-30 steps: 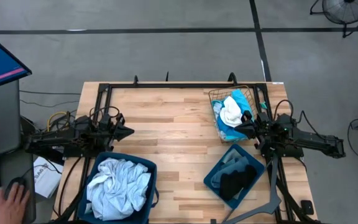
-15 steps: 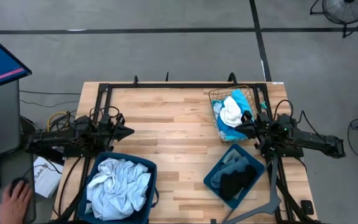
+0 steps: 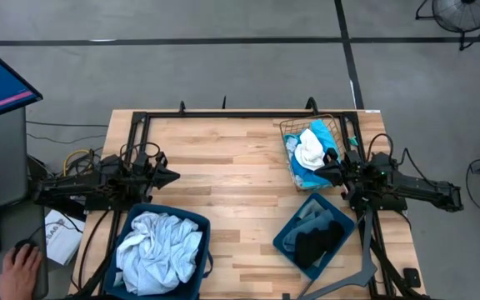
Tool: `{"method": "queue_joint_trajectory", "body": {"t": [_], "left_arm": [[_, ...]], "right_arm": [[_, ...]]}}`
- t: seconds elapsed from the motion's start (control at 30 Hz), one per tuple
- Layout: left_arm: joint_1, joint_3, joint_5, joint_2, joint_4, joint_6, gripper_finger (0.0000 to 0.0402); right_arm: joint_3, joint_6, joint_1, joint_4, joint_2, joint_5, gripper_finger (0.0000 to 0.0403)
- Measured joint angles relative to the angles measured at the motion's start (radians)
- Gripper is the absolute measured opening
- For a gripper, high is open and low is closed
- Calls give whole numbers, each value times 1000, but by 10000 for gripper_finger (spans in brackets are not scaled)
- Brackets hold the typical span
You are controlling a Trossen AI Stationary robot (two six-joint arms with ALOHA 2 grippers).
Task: Pick & Place Cloths
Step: Return to Home Position
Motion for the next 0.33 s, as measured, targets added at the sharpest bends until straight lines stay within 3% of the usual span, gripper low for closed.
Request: {"method": "queue_joint_trajectory", "body": {"t": [0.33], "left_arm": [[0, 0, 0, 0, 0, 0, 4]], "right_arm": [[0, 0, 0, 0, 0, 0, 16]]}}
